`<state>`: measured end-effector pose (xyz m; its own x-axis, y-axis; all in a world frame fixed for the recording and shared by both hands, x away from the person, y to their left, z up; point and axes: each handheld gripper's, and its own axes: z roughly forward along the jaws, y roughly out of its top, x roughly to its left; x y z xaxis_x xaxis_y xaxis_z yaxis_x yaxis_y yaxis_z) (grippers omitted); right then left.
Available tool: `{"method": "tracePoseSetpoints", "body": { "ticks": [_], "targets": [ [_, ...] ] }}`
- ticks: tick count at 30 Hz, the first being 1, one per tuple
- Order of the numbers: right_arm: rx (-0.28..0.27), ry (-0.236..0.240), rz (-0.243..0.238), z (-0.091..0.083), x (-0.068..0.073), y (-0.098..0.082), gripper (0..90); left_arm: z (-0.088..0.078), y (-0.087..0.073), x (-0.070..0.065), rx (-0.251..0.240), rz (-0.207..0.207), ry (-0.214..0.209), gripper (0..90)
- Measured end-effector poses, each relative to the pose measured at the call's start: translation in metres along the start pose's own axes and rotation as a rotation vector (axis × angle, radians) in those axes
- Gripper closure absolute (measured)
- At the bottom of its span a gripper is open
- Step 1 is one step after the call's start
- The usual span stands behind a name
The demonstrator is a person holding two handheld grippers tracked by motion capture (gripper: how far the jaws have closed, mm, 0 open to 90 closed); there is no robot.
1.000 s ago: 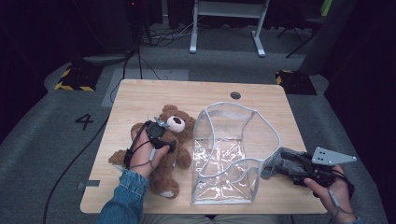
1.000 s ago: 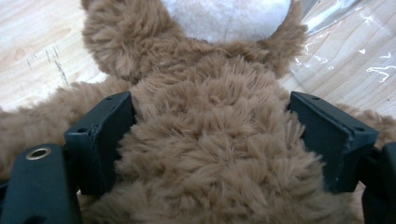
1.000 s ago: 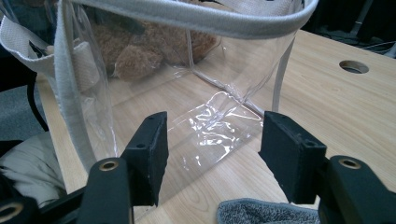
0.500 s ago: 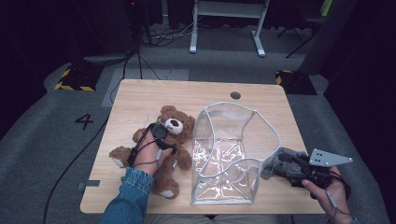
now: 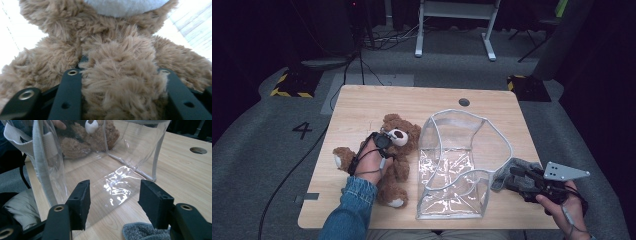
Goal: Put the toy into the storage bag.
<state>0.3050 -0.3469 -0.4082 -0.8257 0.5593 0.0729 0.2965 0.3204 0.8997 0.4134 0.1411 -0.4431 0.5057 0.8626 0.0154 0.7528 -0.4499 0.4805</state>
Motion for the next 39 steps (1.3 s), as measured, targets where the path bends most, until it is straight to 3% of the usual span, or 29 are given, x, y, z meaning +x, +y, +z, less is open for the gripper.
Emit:
{"method": "tracePoseSetpoints", "body": {
  "ticks": [3, 9, 12, 17, 23, 26, 31, 39],
  "targets": [
    [0.007, -0.006, 0.003, -0.002, -0.002, -0.001, 45.1, -0.008, -0.002, 0.007, -0.041, -0.022, -0.032, 66.2],
    [0.001, -0.009, 0.007, -0.001, -0.004, 0.000, 45.8, -0.028, -0.012, 0.006, -0.145, 0.025, -0.036, 69.7],
    [-0.003, -0.005, 0.005, 0.001, -0.004, 0.001, 45.8, -0.041, -0.020, 0.005, -0.225, 0.039, -0.064, 69.8],
    [-0.010, -0.010, -0.003, 0.003, -0.004, 0.007, 45.3, -0.069, -0.032, 0.013, -0.419, 0.045, -0.159, 68.6],
    [-0.021, -0.014, -0.040, -0.002, -0.005, 0.024, 45.9, -0.096, -0.043, 0.017, -0.549, 0.074, -0.266, 68.3],
    [-0.021, -0.014, -0.058, -0.005, -0.006, 0.031, 47.0, -0.104, -0.047, 0.017, -0.602, 0.090, -0.325, 68.2],
    [-0.035, -0.019, -0.075, -0.008, -0.007, 0.043, 47.4, -0.115, -0.050, 0.017, -0.663, 0.111, -0.388, 68.0],
    [0.007, -0.128, -0.050, -0.010, -0.019, 0.061, 35.8, -0.137, -0.051, 0.016, -0.713, 0.125, -0.393, 68.0]
  ]
}}
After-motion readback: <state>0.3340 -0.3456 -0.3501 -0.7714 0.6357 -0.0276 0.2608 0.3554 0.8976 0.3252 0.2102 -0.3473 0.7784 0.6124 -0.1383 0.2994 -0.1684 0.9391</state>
